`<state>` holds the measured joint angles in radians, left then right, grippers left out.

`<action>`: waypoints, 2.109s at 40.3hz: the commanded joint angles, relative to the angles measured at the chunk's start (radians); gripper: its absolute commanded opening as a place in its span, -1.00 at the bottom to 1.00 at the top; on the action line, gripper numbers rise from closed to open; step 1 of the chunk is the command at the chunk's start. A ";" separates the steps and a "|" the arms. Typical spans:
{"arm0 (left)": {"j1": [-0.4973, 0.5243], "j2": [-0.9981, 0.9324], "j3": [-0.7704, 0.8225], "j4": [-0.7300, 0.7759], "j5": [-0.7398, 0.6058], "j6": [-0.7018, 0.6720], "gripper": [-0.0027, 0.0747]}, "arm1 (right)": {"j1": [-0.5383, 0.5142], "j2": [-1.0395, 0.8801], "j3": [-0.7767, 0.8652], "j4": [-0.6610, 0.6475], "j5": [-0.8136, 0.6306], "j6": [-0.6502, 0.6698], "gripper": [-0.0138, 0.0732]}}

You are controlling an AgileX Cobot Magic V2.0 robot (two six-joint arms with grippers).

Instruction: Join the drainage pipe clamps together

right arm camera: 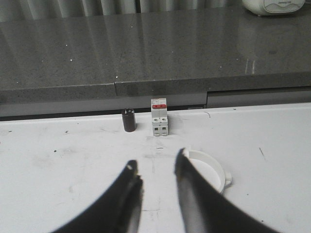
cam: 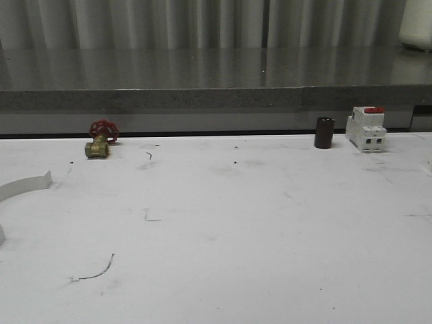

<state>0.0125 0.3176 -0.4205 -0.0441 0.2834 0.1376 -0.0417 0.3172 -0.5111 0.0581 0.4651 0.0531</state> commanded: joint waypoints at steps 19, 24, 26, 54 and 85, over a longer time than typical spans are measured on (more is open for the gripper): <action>0.001 0.027 -0.035 -0.058 -0.069 -0.009 0.57 | 0.004 0.017 -0.035 -0.012 -0.070 -0.004 0.68; 0.001 0.099 -0.054 -0.058 -0.031 -0.009 0.53 | 0.004 0.017 -0.035 -0.012 -0.070 -0.004 0.68; 0.001 0.149 -0.081 -0.058 0.010 -0.009 0.53 | 0.004 0.017 -0.035 -0.012 -0.070 -0.004 0.68; 0.002 1.123 -0.637 -0.050 0.520 -0.061 0.53 | 0.004 0.017 -0.035 -0.012 -0.069 -0.004 0.68; 0.002 1.571 -0.809 -0.049 0.476 -0.050 0.53 | 0.004 0.017 -0.035 -0.012 -0.069 -0.004 0.68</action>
<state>0.0147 1.9271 -1.2067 -0.0863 0.7731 0.0892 -0.0417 0.3172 -0.5111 0.0563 0.4678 0.0531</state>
